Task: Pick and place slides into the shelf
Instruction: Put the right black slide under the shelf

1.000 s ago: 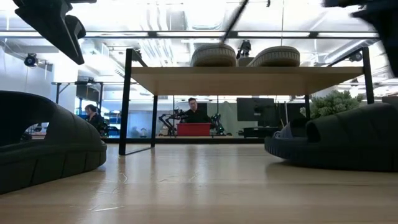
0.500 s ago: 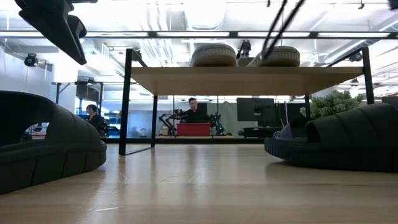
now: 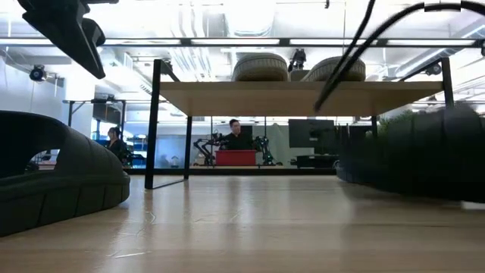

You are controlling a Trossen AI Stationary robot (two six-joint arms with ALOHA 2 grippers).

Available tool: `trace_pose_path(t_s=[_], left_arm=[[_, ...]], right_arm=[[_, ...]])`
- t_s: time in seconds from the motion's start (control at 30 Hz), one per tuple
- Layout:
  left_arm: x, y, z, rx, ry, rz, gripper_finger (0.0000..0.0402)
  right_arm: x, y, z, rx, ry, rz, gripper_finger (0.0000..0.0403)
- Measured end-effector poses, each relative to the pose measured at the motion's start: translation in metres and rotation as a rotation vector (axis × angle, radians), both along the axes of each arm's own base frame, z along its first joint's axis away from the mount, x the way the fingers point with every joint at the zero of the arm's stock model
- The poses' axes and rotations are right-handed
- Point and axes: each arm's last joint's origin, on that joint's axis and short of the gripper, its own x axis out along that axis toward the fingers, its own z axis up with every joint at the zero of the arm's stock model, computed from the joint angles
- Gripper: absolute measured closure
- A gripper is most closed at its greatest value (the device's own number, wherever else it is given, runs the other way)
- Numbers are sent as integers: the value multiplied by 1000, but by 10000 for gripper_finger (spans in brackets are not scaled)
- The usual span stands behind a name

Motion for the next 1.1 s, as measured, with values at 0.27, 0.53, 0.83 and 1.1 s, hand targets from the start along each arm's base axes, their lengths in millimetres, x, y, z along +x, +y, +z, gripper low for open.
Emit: trace_pose_path(t_s=[0.27,0.53,0.83,1.1], left_arm=[[0,0,0,-1,1,-1,267],[0,0,0,-1,0,2,267],[0,0,0,14,-10,11,267],[0,1,0,9,-14,23,267]], right_arm=[[8,-2,15,-88,-69,24,390],[-3,-12,35,-235,56,-18,390],[-10,-33,24,-359,163,-24,390],[16,-50,10,-355,34,106,390]])
